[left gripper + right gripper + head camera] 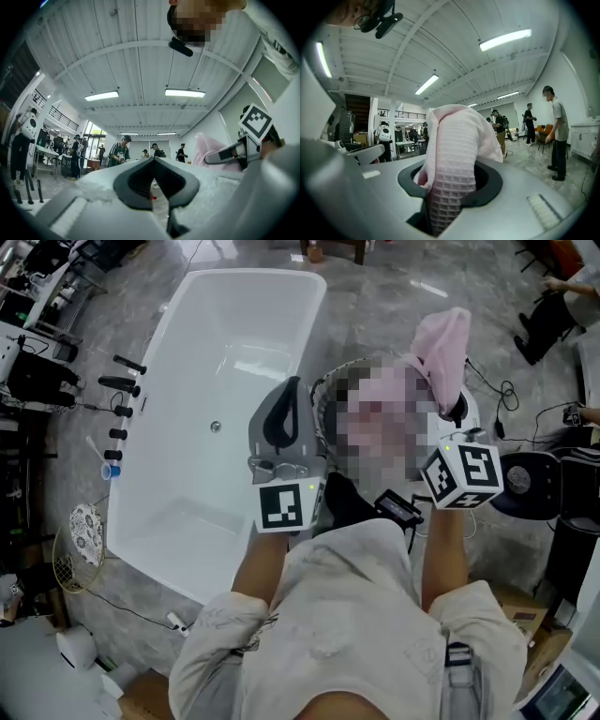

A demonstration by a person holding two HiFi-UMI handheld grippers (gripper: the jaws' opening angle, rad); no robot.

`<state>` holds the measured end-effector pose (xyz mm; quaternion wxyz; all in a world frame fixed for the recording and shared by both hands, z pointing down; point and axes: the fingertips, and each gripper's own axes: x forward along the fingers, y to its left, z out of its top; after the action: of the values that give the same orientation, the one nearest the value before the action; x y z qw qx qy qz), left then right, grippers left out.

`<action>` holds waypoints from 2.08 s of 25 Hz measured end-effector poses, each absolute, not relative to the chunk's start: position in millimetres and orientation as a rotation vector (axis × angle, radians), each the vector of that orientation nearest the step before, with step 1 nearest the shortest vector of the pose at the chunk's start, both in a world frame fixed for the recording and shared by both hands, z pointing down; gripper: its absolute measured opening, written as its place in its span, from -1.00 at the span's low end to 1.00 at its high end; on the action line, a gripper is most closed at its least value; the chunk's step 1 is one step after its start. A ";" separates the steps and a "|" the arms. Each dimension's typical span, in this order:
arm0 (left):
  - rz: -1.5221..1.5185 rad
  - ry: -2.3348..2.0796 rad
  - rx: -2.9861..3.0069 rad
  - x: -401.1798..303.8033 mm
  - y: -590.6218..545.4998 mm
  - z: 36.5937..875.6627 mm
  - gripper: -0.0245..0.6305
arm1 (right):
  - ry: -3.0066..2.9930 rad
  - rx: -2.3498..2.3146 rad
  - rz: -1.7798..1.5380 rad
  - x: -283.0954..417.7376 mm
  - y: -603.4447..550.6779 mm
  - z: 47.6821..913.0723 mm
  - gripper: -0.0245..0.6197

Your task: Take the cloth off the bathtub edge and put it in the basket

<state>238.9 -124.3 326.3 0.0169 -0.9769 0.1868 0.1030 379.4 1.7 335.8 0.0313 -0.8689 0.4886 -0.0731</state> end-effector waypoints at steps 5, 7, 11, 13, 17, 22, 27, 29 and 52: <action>0.276 0.556 -3.055 255.2 -129.3 338.6 -0.92 | 1.473 -2.687 -0.289 394.0 -6.8 358.8 -0.48; 0.259 0.545 -3.059 262.3 -128.9 341.7 -0.92 | 1.459 -2.687 -0.334 400.7 -8.8 372.3 -0.48; 0.217 0.528 -3.071 273.2 -132.2 354.1 -0.92 | 1.440 -2.674 -0.449 410.0 -20.5 412.6 -0.48; 0.182 0.520 -3.079 276.5 -134.2 364.2 -0.92 | 1.425 -2.671 -0.514 412.6 -26.9 436.6 -0.48; 0.106 0.522 -3.092 280.4 -142.1 382.1 -0.92 | 1.401 -2.657 -0.642 416.8 -42.1 481.7 -0.48; 0.057 0.537 -3.102 291.5 -154.1 399.8 -0.92 | 1.354 -2.645 -0.815 430.0 -55.5 543.6 -0.47; 0.014 0.537 -3.121 303.3 -164.3 419.1 -0.92 | 1.303 -2.637 -0.982 437.0 -65.7 608.5 -0.47; 0.005 0.525 -3.123 309.4 -165.9 425.3 -0.92 | 1.289 -2.625 -1.065 437.1 -69.6 637.4 -0.47; -0.264 0.381 -3.183 348.9 -155.6 517.0 -0.92 | 1.083 -2.406 -1.919 421.9 -70.4 916.2 -0.42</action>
<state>348.9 -155.6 517.0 -0.0375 -0.9889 0.1182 -0.0820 421.9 -70.4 916.2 -0.0605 -0.7362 0.3314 -0.5870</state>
